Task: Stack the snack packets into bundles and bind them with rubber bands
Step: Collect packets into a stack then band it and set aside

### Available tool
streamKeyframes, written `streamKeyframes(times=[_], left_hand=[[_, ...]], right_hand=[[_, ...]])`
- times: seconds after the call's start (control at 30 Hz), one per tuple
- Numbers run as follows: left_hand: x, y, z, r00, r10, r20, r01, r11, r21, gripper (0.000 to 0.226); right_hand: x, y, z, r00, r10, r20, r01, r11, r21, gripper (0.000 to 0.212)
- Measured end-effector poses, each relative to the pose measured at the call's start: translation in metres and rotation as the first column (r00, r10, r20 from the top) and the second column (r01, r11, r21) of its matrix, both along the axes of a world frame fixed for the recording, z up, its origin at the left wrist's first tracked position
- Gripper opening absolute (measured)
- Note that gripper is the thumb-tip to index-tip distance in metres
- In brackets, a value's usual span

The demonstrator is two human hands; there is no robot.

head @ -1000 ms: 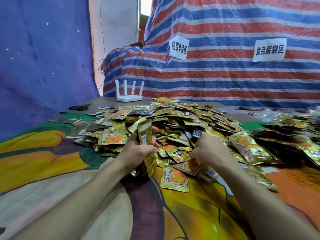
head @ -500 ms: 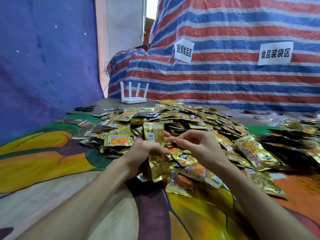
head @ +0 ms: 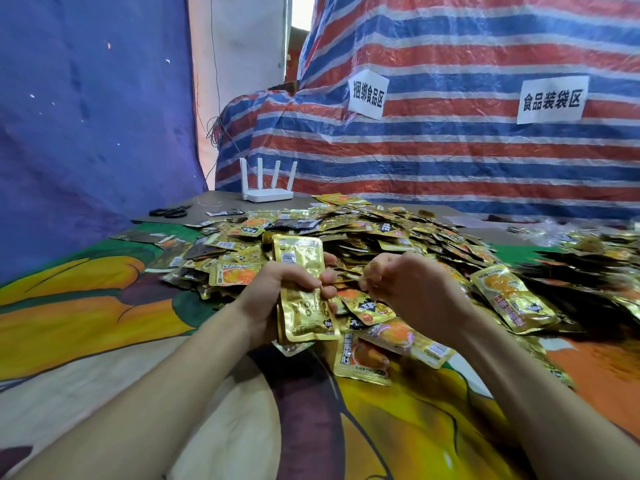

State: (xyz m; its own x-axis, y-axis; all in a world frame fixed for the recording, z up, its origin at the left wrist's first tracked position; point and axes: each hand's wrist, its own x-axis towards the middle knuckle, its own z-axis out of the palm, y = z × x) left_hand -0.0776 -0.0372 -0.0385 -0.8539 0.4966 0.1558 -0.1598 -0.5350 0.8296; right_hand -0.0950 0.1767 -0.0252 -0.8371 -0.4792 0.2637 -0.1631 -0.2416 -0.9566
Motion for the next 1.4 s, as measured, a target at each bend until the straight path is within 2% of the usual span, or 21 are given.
streamKeyframes(times=[0.1,0.2,0.33,0.4,0.5,0.57,0.6,0.67,0.73,0.77,0.83,0.9,1.0,1.07,1.2,1.3,1.4], left_hand=[[0.0,-0.001,-0.002,1.0,-0.022,0.001,0.022,0.999,-0.033,0.045],[0.001,0.001,-0.005,0.997,-0.071,0.007,0.071,0.996,-0.062,0.046],[0.0,0.001,-0.004,0.997,-0.077,0.012,0.076,0.997,0.028,0.046],[0.0,0.0,-0.003,0.997,-0.075,0.013,0.074,0.995,0.061,0.045],[0.0,0.001,-0.003,0.998,-0.06,0.029,0.059,0.998,0.037,0.045],[-0.001,0.002,-0.003,0.998,-0.055,0.034,0.055,0.998,0.013,0.046],[0.0,0.003,-0.003,0.998,-0.051,0.031,0.051,0.999,-0.011,0.046],[0.002,0.004,-0.002,0.999,0.004,0.043,0.001,0.994,-0.113,0.044],[0.001,0.007,-0.001,0.984,0.177,0.021,-0.168,0.962,-0.213,0.044],[-0.001,0.008,0.0,0.952,0.306,0.003,-0.299,0.932,-0.204,0.041],[-0.008,0.006,0.001,0.848,0.529,0.031,-0.527,0.848,-0.066,0.03],[-0.013,0.003,0.003,0.775,0.625,0.097,-0.631,0.773,0.058,0.023],[-0.014,0.001,0.007,0.75,0.644,0.155,-0.661,0.737,0.138,0.019],[-0.013,0.002,0.008,0.748,0.638,0.184,-0.663,0.729,0.168,0.005],[-0.009,-0.001,0.01,0.809,0.543,0.225,-0.586,0.776,0.233,0.023],[-0.006,-0.003,0.01,0.853,0.47,0.227,-0.52,0.804,0.289,0.022],[-0.006,-0.003,0.01,0.848,0.505,0.161,-0.53,0.807,0.262,0.02]], right_hand=[[0.006,0.001,0.005,0.99,0.124,0.062,-0.112,0.981,-0.161,0.017],[0.009,0.002,0.008,0.983,0.129,0.13,-0.093,0.963,-0.255,0.024],[0.009,0.001,0.008,0.988,0.091,0.127,-0.073,0.987,-0.143,0.024],[0.011,-0.002,0.009,0.986,0.126,0.111,-0.107,0.982,-0.156,0.027],[0.01,0.0,0.012,0.972,0.21,0.107,-0.161,0.922,-0.352,0.039],[0.007,0.004,0.012,0.96,0.258,0.113,-0.192,0.894,-0.406,0.047],[0.007,0.004,0.01,0.965,0.242,0.103,-0.191,0.914,-0.359,0.05],[0.006,0.0,0.005,0.989,0.14,0.049,-0.13,0.978,-0.163,0.054],[0.009,-0.007,0.001,0.998,0.04,-0.038,-0.04,0.999,-0.004,0.054],[0.01,-0.01,0.0,0.997,-0.02,-0.07,0.023,0.999,0.037,0.056],[0.01,-0.017,-0.002,0.985,-0.139,-0.104,0.147,0.986,0.074,0.063],[0.013,-0.027,-0.004,0.976,-0.195,-0.099,0.205,0.973,0.105,0.065],[0.02,-0.05,-0.008,0.963,-0.227,-0.144,0.255,0.941,0.221,0.061],[0.024,-0.066,-0.009,0.941,-0.254,-0.224,0.31,0.913,0.267,0.064],[0.024,-0.094,-0.007,0.925,-0.295,-0.242,0.33,0.936,0.122,0.07],[0.019,-0.106,-0.008,0.924,-0.313,-0.218,0.329,0.943,0.039,0.078],[0.012,-0.102,-0.011,0.944,-0.286,-0.166,0.291,0.957,0.004,0.085]])
